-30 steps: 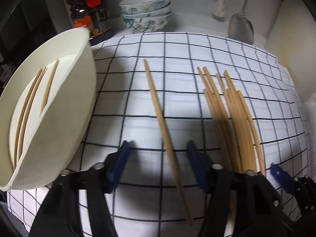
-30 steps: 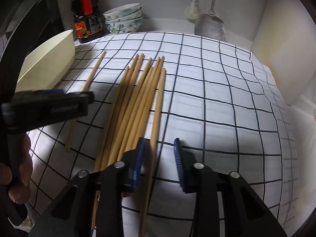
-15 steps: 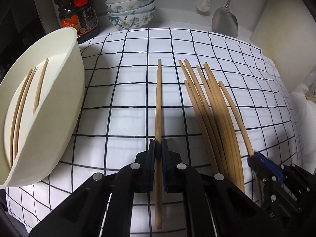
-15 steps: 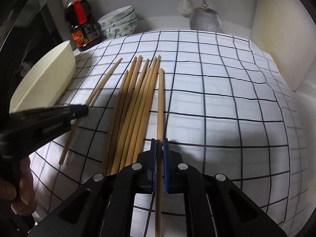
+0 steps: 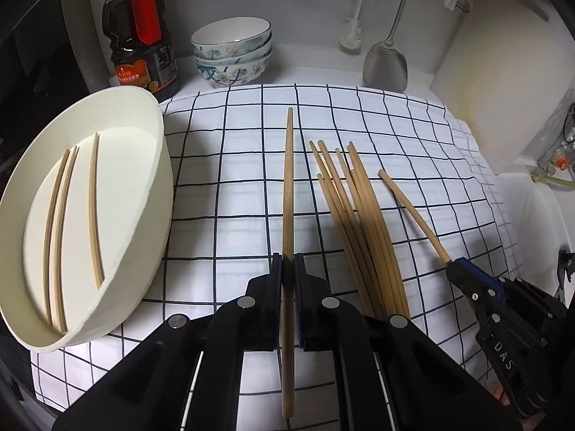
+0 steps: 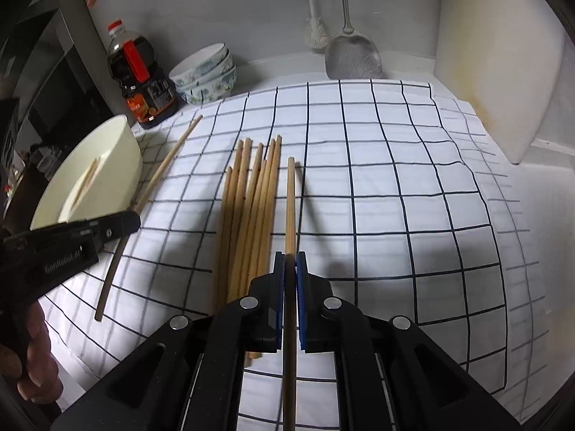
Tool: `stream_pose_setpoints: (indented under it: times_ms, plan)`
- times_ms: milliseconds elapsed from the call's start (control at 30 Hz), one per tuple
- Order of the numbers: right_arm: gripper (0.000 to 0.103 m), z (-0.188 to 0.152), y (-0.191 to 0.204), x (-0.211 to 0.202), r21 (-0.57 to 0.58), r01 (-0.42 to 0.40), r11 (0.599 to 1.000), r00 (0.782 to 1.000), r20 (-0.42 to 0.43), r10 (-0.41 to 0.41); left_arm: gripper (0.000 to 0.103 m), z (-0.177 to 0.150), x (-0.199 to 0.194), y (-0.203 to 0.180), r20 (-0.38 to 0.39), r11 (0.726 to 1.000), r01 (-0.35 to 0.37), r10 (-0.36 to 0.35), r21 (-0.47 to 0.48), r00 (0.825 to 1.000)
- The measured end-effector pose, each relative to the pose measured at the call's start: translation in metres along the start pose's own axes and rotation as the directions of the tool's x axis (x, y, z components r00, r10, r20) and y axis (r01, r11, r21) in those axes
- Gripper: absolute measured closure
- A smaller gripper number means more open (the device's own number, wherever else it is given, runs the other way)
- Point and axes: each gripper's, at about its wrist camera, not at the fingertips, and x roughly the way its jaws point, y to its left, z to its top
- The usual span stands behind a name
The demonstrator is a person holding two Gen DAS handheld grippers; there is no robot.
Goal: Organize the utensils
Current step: 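Close the left gripper on a chopstick while the right gripper grasps another, then carry both held chopsticks over the white dish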
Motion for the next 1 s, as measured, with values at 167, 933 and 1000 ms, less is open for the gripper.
stream_pose_setpoints:
  times_ms: [167, 933, 1000]
  plan:
    - [0.097, 0.01, 0.008, -0.016, 0.0, -0.003, 1.0, 0.999, 0.041, 0.002, 0.096, 0.003, -0.018, 0.004, 0.015, 1.0, 0.012, -0.012, 0.013, 1.0]
    - [0.097, 0.086, 0.161, -0.031, -0.195, -0.211, 0.958, 0.966, 0.112, 0.235, 0.096, 0.028, -0.122, 0.144, 0.191, 0.981, -0.093, 0.126, -0.171, 0.973]
    - [0.097, 0.092, 0.185, -0.02, -0.22, -0.24, 0.945, 0.96, 0.09, 0.265, 0.096, 0.026, -0.12, 0.164, 0.181, 0.974, -0.113, 0.149, -0.196, 0.972]
